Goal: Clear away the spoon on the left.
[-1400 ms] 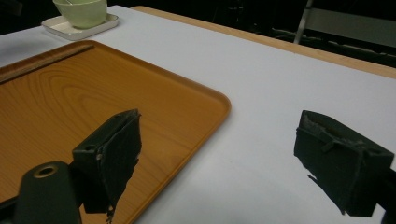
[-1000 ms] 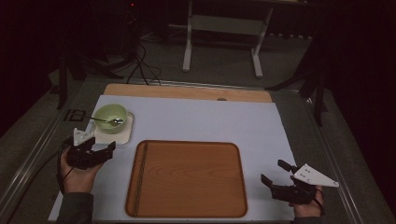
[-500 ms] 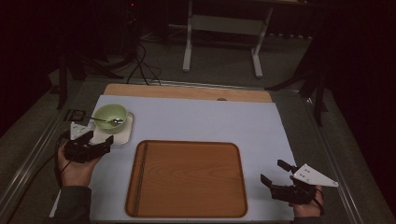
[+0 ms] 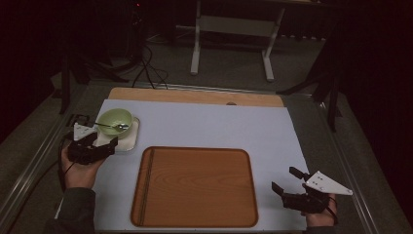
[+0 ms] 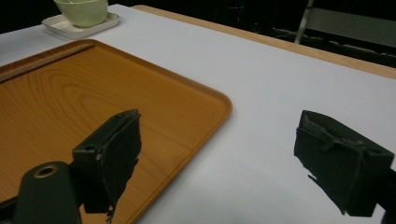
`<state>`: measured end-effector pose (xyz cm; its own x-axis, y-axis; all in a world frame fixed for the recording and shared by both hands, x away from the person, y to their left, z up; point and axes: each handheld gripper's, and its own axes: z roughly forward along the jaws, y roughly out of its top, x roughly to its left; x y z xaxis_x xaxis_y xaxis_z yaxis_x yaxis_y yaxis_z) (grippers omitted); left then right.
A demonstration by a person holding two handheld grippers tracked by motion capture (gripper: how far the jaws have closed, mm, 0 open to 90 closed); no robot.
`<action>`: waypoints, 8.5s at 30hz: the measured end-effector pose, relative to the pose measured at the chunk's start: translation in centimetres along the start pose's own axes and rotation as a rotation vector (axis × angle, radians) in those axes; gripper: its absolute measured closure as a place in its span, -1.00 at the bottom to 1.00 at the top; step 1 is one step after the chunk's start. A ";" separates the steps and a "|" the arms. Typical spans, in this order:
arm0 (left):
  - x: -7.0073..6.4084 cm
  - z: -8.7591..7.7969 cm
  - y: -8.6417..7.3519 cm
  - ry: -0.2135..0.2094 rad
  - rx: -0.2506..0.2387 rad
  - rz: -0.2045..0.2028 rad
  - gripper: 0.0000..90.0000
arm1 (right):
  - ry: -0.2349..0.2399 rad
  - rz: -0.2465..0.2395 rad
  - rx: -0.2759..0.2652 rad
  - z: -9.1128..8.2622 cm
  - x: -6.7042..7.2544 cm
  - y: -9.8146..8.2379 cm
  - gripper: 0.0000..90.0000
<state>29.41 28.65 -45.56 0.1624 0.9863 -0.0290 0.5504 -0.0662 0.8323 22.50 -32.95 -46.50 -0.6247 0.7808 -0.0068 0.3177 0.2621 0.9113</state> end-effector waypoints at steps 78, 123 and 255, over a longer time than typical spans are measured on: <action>6.9 6.9 2.1 0.213 -0.014 -0.348 0.63 | -0.017 0.031 0.002 -0.3 -0.7 -0.2 -0.68; 1.6 3.4 7.3 0.060 -0.155 -0.017 1.00 | -0.016 0.028 -0.004 -0.3 -0.7 -0.1 -0.68; -10.9 0.2 0.2 -0.487 0.270 0.123 0.91 | -0.012 0.024 0.003 -0.1 -0.4 0.0 -0.67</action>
<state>27.94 17.84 -45.19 0.5621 0.7898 -0.2455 0.6831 -0.2760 0.6762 22.71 -33.32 -46.47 -0.6086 0.7934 0.0103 0.3347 0.2449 0.9099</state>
